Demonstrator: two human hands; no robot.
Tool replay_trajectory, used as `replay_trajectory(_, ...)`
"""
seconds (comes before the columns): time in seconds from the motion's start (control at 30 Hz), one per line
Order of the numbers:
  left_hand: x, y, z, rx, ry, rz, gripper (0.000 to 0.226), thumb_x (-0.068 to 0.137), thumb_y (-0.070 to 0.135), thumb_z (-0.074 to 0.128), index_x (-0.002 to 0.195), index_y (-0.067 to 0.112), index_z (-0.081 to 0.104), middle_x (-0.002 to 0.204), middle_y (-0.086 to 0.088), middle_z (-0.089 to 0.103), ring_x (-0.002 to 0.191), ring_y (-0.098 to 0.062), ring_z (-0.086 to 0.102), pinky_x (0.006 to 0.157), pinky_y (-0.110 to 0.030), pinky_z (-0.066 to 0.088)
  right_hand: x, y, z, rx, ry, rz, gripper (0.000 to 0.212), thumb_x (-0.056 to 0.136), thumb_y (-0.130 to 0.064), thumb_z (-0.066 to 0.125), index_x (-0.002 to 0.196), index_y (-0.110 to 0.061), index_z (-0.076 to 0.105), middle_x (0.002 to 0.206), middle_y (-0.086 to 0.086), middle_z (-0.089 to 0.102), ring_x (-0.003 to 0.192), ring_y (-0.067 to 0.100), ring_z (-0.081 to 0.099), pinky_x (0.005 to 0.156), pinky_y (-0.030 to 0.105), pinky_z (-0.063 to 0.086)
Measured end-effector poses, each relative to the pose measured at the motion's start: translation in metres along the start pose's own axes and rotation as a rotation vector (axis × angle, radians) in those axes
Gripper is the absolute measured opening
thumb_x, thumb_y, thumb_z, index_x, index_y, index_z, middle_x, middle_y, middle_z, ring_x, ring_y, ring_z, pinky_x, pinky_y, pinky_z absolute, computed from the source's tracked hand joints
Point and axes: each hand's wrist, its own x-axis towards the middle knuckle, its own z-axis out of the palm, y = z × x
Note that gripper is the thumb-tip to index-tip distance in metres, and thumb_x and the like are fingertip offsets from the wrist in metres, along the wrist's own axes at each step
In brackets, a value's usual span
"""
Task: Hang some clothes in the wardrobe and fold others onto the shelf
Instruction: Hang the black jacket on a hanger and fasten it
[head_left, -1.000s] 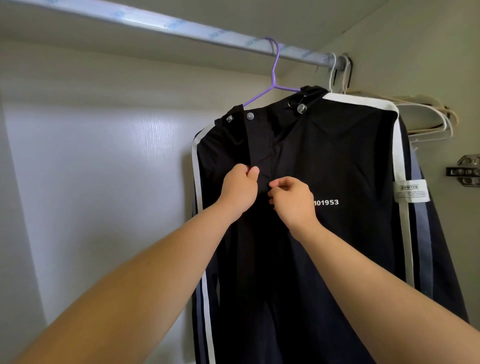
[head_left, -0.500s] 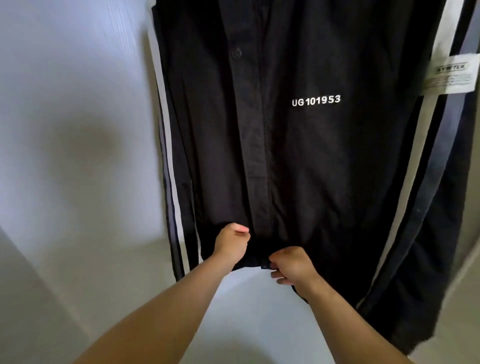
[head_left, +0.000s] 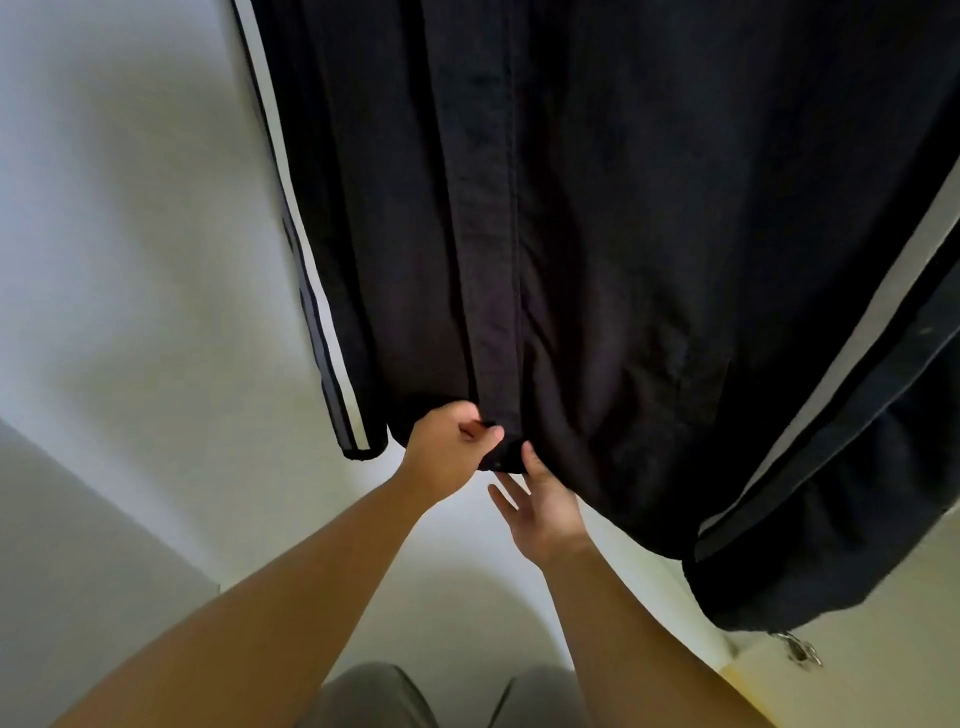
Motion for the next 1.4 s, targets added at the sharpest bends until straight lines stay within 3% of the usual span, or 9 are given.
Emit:
replay_trajectory(0.2, -0.018, -0.005, -0.009, 0.223, 0.064, 0.200, 0.024, 0.087, 0.032, 0.071, 0.075, 0.018, 0.057, 0.074, 0.007, 0.057, 0.071, -0.009, 0.056, 0.067, -0.020, 0.043, -0.014, 0.026, -0.004, -0.027, -0.021, 0.127, 0.042, 0.090, -0.041, 0.070, 0.119, -0.010, 0.066, 0.114, 0.011, 0.073, 0.104, 0.027, 0.071, 0.091, 0.037, 0.056)
replay_trajectory(0.3, -0.025, -0.005, -0.013, 0.265, 0.059, 0.175, 0.026, 0.089, 0.035, 0.068, 0.074, 0.018, 0.056, 0.074, 0.003, 0.062, 0.072, -0.014, 0.061, 0.067, -0.025, 0.046, -0.029, 0.033, -0.009, -0.032, -0.056, 0.174, 0.038, 0.092, -0.040, 0.068, 0.119, -0.015, 0.066, 0.113, 0.008, 0.074, 0.109, 0.026, 0.067, 0.088, 0.039, 0.053)
replay_trajectory(0.47, -0.038, 0.001, -0.022, 0.202, 0.045, 0.095, 0.047, 0.092, 0.033, 0.067, 0.063, 0.019, 0.032, 0.057, -0.002, 0.050, 0.063, -0.024, 0.066, 0.061, -0.033, 0.046, -0.050, 0.044, -0.022, -0.073, -0.182, 0.194, 0.034, 0.089, -0.022, 0.073, 0.120, -0.014, 0.061, 0.113, 0.000, 0.070, 0.105, 0.023, 0.060, 0.085, 0.039, 0.051)
replay_trajectory(0.63, -0.048, 0.000, -0.025, 0.131, 0.011, 0.076, 0.041, 0.093, 0.034, 0.065, 0.069, 0.010, 0.043, 0.065, -0.010, 0.059, 0.066, -0.026, 0.063, 0.066, -0.036, 0.047, -0.064, 0.053, -0.027, -0.237, -0.215, 0.043, 0.027, 0.091, -0.025, 0.070, 0.111, -0.007, 0.069, 0.111, 0.004, 0.072, 0.118, 0.021, 0.063, 0.090, 0.039, 0.053)
replay_trajectory(0.73, -0.052, 0.000, -0.028, 0.101, 0.011, 0.052, 0.037, 0.095, 0.034, 0.063, 0.068, 0.018, 0.043, 0.064, -0.003, 0.058, 0.065, -0.022, 0.062, 0.066, -0.032, 0.048, -0.070, 0.056, -0.027, -0.290, -0.229, -0.033, 0.022, 0.090, -0.023, 0.071, 0.105, -0.006, 0.072, 0.109, 0.006, 0.073, 0.118, 0.021, 0.063, 0.097, 0.039, 0.051)
replay_trajectory(0.87, -0.056, 0.002, -0.032, -0.047, -0.023, -0.008, 0.024, 0.096, 0.030, 0.062, 0.077, 0.020, 0.051, 0.066, 0.003, 0.057, 0.062, -0.021, 0.068, 0.069, -0.034, 0.060, -0.076, 0.060, -0.022, -0.269, -0.197, -0.048, 0.032, 0.091, -0.020, 0.070, 0.113, 0.003, 0.066, 0.105, 0.016, 0.073, 0.106, 0.032, 0.069, 0.094, 0.039, 0.053)
replay_trajectory(1.0, -0.062, 0.001, -0.038, -0.250, -0.123, -0.051, 0.009, 0.089, 0.020, 0.073, 0.090, 0.016, 0.065, 0.078, -0.003, 0.070, 0.075, -0.024, 0.073, 0.077, -0.043, 0.062, -0.079, 0.058, -0.019, -0.162, -0.143, 0.013, 0.042, 0.089, -0.020, 0.072, 0.120, 0.007, 0.061, 0.099, 0.021, 0.070, 0.090, 0.032, 0.071, 0.088, 0.040, 0.057)
replay_trajectory(1.2, -0.065, -0.008, -0.044, 0.044, -0.117, 0.061, 0.022, 0.075, 0.022, 0.082, 0.093, 0.021, 0.069, 0.079, 0.008, 0.072, 0.073, -0.013, 0.070, 0.082, -0.041, 0.059, -0.089, 0.055, -0.013, -0.083, -0.299, 0.132, 0.031, 0.085, -0.016, 0.074, 0.113, -0.003, 0.072, 0.113, 0.015, 0.071, 0.099, 0.028, 0.065, 0.092, 0.040, 0.055)
replay_trajectory(1.4, -0.070, -0.010, -0.048, 0.035, -0.049, 0.078, 0.020, 0.077, 0.025, 0.083, 0.089, 0.023, 0.067, 0.080, 0.008, 0.073, 0.071, -0.012, 0.069, 0.083, -0.040, 0.059, -0.094, 0.054, -0.006, -0.070, -0.308, 0.143, 0.021, 0.087, -0.007, 0.070, 0.106, 0.000, 0.074, 0.101, 0.017, 0.072, 0.090, 0.025, 0.068, 0.088, 0.039, 0.057)
